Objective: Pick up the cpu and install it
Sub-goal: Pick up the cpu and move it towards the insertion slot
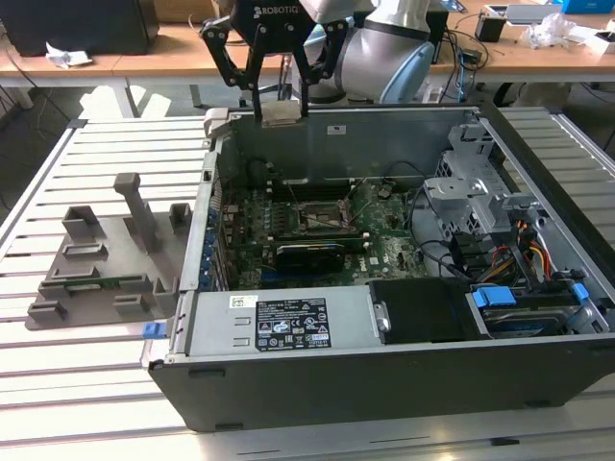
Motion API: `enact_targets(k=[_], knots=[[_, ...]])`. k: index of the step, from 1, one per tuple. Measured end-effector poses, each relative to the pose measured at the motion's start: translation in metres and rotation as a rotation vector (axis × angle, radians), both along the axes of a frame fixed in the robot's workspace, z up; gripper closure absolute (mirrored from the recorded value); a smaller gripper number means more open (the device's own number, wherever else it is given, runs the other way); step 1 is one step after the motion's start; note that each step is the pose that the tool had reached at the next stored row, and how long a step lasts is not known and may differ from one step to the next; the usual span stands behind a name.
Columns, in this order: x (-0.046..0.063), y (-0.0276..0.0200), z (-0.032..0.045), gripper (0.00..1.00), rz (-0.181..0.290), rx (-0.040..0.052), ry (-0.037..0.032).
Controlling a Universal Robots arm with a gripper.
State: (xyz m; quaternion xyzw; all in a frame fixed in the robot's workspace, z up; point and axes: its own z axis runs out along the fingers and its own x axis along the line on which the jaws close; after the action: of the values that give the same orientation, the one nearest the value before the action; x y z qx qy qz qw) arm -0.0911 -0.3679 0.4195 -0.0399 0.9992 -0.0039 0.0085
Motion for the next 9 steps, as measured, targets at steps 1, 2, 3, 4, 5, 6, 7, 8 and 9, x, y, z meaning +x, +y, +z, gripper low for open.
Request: enact_targets(k=[1,2,3,4,5,6,7,8,9], knots=[[0.004,0.0,-0.0012,0.45,0.0,-0.0001,0.0003],[0.007,0.0,-0.0018,0.45,0.0,-0.0001,0.0004],[0.009,0.0001,-0.0023,0.45,0.0,0.0,0.0004],[0.011,0.0002,-0.0027,0.45,0.0,-0.0001,0.0005],[0.012,0.0003,-0.0032,0.45,0.0,0.0,0.0005],[0.013,0.0005,-0.0037,0.45,0.0,-0.0001,0.0005],[0.014,0.001,-0.0048,0.45,0.0,0.0,0.0004],[0.014,0.0017,-0.0065,0.45,0.0,0.0,0.0005],[0.014,0.0025,-0.0082,0.45,0.0,0.0,0.0005]])
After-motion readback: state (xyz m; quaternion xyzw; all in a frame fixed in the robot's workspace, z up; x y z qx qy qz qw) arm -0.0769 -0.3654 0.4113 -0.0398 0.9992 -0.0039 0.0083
